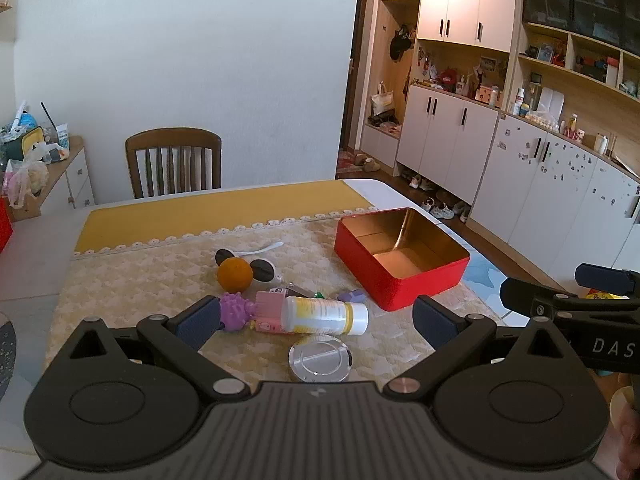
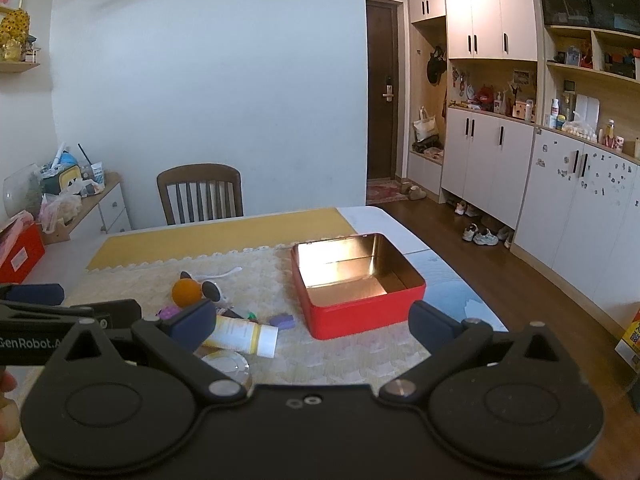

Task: Organize rigid objects

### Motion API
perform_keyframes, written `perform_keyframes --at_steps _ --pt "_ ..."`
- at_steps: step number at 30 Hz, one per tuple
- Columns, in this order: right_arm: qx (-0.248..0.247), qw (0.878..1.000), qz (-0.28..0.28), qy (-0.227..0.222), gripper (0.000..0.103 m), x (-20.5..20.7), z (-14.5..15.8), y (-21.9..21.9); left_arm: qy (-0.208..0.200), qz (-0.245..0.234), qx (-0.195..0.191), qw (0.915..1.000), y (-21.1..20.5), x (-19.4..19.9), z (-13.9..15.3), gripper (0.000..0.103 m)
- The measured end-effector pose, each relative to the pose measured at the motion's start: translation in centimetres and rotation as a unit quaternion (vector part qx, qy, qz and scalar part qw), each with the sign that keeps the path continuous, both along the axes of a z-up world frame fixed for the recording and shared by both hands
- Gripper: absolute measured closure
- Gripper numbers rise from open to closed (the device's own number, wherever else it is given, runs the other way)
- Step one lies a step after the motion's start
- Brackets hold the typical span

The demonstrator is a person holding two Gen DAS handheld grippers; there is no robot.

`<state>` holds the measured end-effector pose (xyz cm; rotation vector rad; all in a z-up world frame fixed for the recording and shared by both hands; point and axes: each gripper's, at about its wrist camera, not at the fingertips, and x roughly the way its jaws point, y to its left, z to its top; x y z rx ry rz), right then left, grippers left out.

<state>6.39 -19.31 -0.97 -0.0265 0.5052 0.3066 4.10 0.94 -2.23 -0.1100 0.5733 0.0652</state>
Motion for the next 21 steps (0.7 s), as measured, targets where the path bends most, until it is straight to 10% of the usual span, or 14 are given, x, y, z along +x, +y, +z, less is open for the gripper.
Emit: perform_keyframes --at_steps 21 --pt "-0.031 0.992 0.11 0.059 0.0 5.4 -4.5 3.1 0.051 0.032 -0.024 0.9979 4.2 6.1 -5.0 0.0"
